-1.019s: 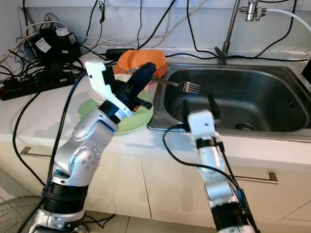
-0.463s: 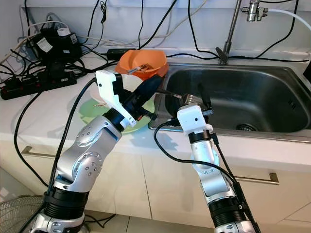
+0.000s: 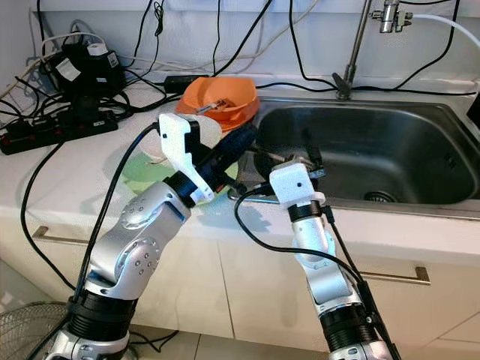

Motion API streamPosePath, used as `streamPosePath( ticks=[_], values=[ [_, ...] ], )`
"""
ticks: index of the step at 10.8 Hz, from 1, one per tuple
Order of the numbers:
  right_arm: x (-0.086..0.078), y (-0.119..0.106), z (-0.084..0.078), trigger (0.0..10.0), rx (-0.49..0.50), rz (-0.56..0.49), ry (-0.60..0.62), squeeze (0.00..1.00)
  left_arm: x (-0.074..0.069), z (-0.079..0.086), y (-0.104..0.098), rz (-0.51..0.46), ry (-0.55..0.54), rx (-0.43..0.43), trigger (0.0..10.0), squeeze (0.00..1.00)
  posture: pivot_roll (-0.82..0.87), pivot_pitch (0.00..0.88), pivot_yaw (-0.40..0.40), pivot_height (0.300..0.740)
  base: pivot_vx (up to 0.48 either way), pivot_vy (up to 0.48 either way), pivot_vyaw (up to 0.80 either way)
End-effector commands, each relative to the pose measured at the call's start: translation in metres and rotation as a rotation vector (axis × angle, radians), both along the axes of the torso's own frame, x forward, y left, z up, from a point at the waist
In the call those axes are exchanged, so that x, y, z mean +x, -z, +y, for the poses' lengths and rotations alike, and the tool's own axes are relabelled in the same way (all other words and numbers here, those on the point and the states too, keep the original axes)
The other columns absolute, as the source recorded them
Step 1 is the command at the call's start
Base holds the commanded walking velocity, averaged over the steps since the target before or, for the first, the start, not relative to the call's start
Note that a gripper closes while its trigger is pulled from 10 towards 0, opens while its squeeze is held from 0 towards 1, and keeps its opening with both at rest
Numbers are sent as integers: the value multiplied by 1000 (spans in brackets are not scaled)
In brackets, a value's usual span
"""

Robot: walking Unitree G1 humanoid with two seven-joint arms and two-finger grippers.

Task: Kitchen organization

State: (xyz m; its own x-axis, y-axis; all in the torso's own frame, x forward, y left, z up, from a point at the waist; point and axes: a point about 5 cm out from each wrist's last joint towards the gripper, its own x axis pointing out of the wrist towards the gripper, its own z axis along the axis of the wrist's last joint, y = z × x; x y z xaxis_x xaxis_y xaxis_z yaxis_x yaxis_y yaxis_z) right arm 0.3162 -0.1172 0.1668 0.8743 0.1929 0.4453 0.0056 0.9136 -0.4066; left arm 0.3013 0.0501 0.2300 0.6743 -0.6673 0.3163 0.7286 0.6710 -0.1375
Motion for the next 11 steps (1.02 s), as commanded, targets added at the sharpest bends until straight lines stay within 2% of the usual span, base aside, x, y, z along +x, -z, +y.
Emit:
streamPosePath(
  ticks=[1,2,3,4,5,6,7,8,9,10,11],
  values=[
    [0,-8,4,10000,-4,-23,-16,0,0,0,2,-1,3,24,10000,0,67,4,92,740,0,0,0],
    [0,-8,5,9490,-4,-22,-23,0,0,0,2,-2,2,28,10000,0,67,5,92,740,0,0,0],
    [-1,-8,6,2314,-3,-23,-34,0,1,0,3,-1,-1,31,10000,0,67,5,92,740,0,0,0],
    [-1,-8,7,588,-2,-24,-38,0,1,-1,4,-2,-4,39,10000,0,67,6,92,740,0,0,0],
    [-2,-9,8,0,-2,-25,-43,0,1,-1,4,-1,-4,40,10000,0,65,6,93,740,0,0,0],
    [-2,-9,8,0,-2,-26,-45,0,1,-1,5,1,-6,44,10000,0,64,6,92,740,0,0,0],
    [-2,-10,7,1843,-3,-27,-45,0,1,-1,6,1,-7,48,10000,0,64,7,92,740,0,0,0],
    [-2,-10,7,4549,-3,-27,-45,0,1,-1,6,1,-9,50,10000,0,63,8,92,740,0,0,0],
    [-2,-10,7,10000,-3,-27,-45,0,2,0,8,5,-19,58,10000,0,64,7,91,740,0,0,0],
    [-2,-10,7,10000,-3,-26,-44,0,3,0,9,7,-22,62,10000,0,64,7,92,740,0,0,0],
    [-2,-10,8,5922,-5,-26,-48,0,4,1,11,9,-36,76,10000,0,63,6,92,740,0,0,0]
  ],
)
